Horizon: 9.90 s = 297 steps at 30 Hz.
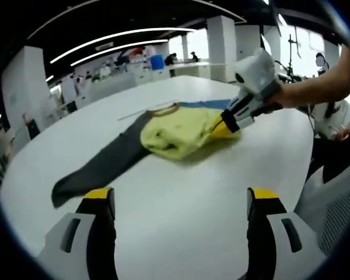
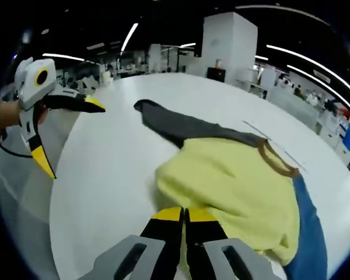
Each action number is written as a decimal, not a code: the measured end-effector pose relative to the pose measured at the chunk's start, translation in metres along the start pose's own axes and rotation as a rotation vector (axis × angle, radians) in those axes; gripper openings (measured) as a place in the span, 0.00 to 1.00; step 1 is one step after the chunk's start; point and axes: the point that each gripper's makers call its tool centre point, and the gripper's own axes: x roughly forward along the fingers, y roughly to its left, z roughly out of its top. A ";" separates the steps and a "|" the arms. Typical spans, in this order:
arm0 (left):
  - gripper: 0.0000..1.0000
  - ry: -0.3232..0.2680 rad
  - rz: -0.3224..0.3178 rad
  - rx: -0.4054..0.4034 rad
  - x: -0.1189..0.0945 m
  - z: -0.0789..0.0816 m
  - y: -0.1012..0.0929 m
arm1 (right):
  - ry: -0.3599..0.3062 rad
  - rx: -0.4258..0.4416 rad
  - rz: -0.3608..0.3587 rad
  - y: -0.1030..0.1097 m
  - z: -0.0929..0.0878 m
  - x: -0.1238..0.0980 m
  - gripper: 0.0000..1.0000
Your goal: Fold the garment on the visible template until the final outline fits inside the template.
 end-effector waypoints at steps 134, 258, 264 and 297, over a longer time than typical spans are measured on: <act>0.01 -0.078 -0.131 -0.224 0.144 0.025 0.045 | 0.115 0.458 -0.211 -0.080 -0.070 0.001 0.00; 0.01 0.302 -0.137 -0.330 -0.026 -0.100 -0.016 | 0.307 0.542 -0.243 0.057 -0.195 -0.162 0.00; 0.01 0.287 -0.137 -0.362 -0.029 -0.098 -0.015 | 0.300 0.542 -0.230 0.058 -0.195 -0.161 0.00; 0.75 -0.005 -0.175 -0.202 -0.020 -0.025 -0.016 | 0.003 0.519 -0.288 -0.006 -0.141 -0.177 0.86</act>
